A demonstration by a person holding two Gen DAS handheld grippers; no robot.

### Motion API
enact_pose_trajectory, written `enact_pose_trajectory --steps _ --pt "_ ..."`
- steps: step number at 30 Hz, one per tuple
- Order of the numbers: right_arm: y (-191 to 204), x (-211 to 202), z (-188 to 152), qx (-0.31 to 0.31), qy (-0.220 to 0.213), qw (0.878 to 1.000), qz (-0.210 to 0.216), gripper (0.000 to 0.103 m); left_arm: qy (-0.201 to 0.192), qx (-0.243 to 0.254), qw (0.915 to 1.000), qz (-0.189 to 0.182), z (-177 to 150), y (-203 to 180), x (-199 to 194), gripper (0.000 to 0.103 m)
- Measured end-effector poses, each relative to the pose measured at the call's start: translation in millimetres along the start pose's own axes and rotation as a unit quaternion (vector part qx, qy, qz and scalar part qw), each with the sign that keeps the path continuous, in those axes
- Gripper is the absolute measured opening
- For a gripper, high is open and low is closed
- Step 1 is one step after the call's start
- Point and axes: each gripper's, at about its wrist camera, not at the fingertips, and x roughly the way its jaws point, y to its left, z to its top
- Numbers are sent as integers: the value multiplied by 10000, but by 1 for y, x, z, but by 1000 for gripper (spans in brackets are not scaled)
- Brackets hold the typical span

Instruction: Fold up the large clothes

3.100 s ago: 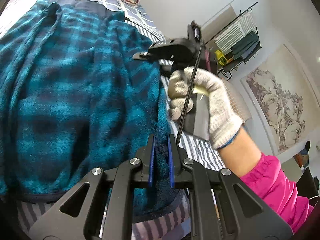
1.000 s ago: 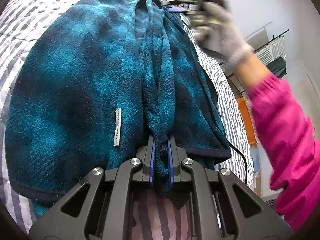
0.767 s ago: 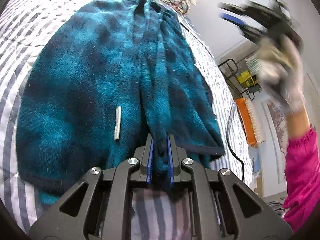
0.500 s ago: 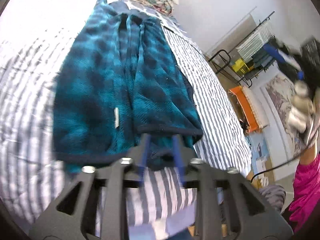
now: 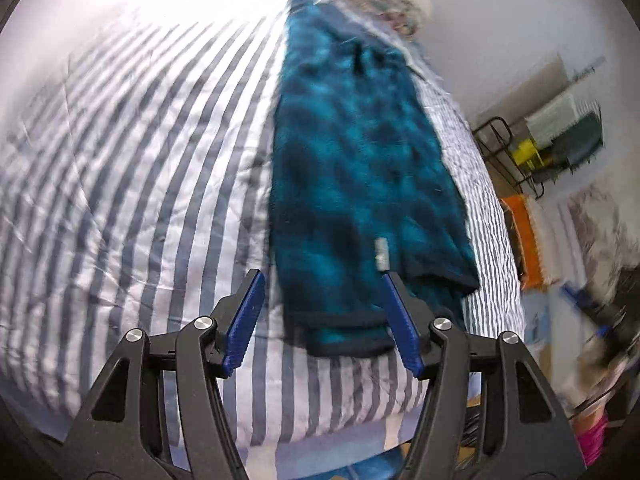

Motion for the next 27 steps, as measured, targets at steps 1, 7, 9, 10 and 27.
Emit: enact_pose_trajectory --steps 1,7,9,10,27 --pt "-4 20 -5 38 147 9999 -83 57 74 -165 9998 -66 -1 7 4 62" --pt "-29 114 -15 640 847 9943 57 57 240 -485 9983 -195 3 26 34 62" --pt "-32 140 -15 730 1048 9918 82 57 287 -585 9973 -344 4 27 44 62" --pt "-34 152 -15 738 1128 9908 74 57 325 -581 9971 -381 5 26 49 61" --pt "-46 163 -32 655 1374 9877 360 25 0 368 9973 629 8 -13 42 32"
